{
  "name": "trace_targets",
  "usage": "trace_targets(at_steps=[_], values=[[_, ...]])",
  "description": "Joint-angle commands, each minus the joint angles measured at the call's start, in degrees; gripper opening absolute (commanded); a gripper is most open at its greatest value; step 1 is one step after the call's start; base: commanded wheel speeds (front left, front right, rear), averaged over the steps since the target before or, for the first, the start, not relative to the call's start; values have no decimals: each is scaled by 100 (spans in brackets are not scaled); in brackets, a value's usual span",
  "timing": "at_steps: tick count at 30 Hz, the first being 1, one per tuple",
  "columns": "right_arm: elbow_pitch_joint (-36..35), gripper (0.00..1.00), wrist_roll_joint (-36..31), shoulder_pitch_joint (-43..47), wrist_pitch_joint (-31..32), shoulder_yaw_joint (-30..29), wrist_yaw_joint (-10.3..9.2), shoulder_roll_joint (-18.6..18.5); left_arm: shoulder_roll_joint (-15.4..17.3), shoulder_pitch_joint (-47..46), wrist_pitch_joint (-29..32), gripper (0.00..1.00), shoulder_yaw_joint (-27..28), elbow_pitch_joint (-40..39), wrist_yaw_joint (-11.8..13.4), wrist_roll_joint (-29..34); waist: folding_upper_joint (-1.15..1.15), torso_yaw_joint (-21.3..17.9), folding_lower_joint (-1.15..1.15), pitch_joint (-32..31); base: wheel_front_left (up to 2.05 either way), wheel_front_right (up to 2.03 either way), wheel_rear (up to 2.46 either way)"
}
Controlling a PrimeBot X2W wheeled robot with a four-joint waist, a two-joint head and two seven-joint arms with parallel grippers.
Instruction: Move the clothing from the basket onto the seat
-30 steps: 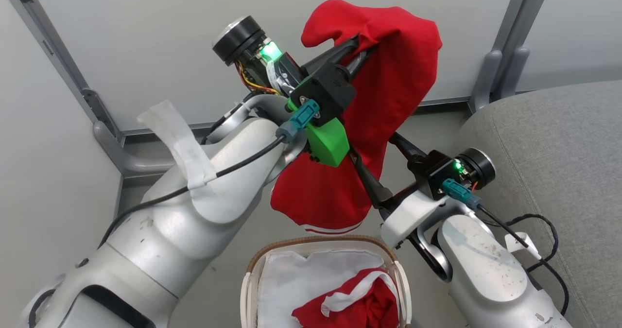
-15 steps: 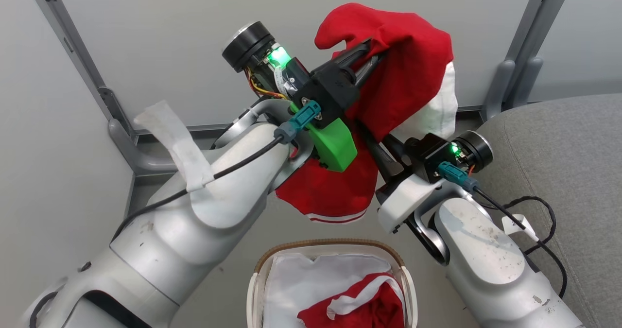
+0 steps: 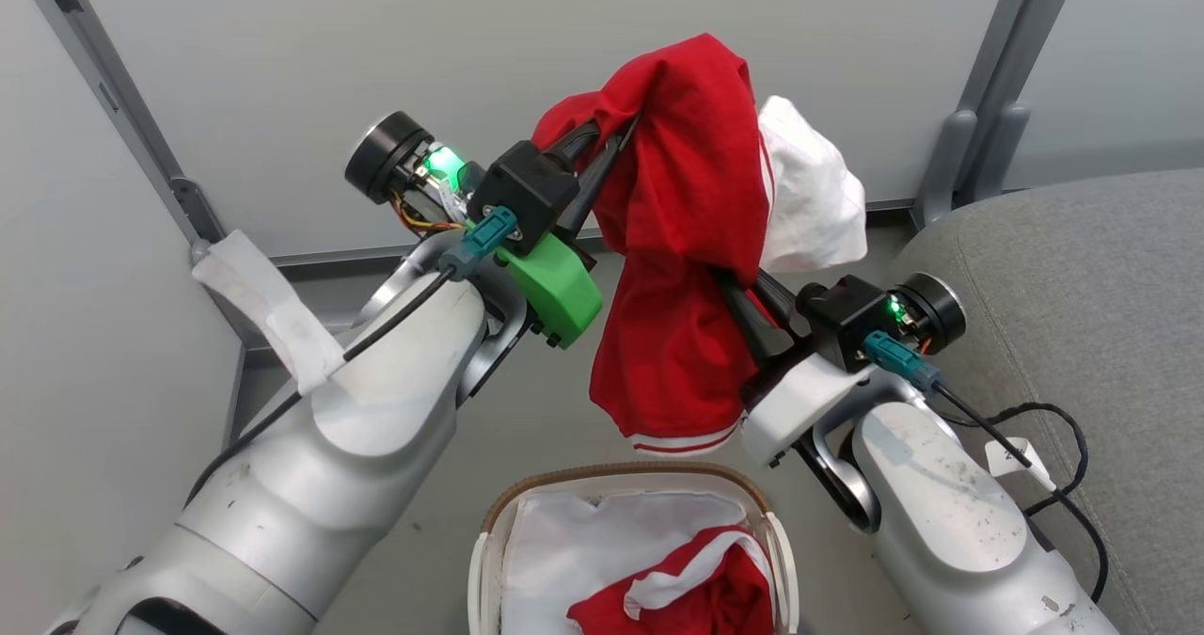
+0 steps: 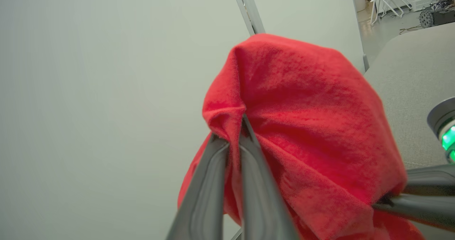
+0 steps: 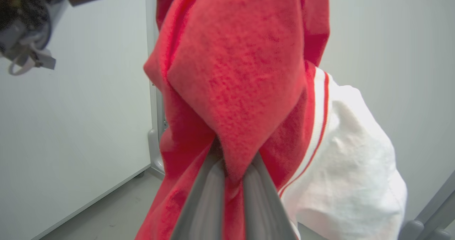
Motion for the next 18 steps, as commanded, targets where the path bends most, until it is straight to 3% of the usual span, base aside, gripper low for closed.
trace_targets(at_steps=[1,2,3,11,18], values=[[-32,0,-14,114,-4,-36,-4,-19,17,139,-29,33,55,32,47,-66,0,-15,0,3,0,0,0],[-45,0,-11,120,-4,-68,-4,-19,17,211,-35,75,110,70,66,-133,0,-26,0,8,0,0,0],[-57,0,-9,121,-4,-92,-4,-19,21,267,-41,100,140,97,66,-171,0,-33,0,11,0,0,0],[-132,0,-86,192,-4,-374,-4,-19,-69,1032,-53,100,553,90,82,-552,0,-93,0,46,0,0,0],[-160,0,-182,247,-4,-612,-4,-18,-184,1869,-45,100,925,-267,62,-439,0,-125,0,85,0,0,0]])
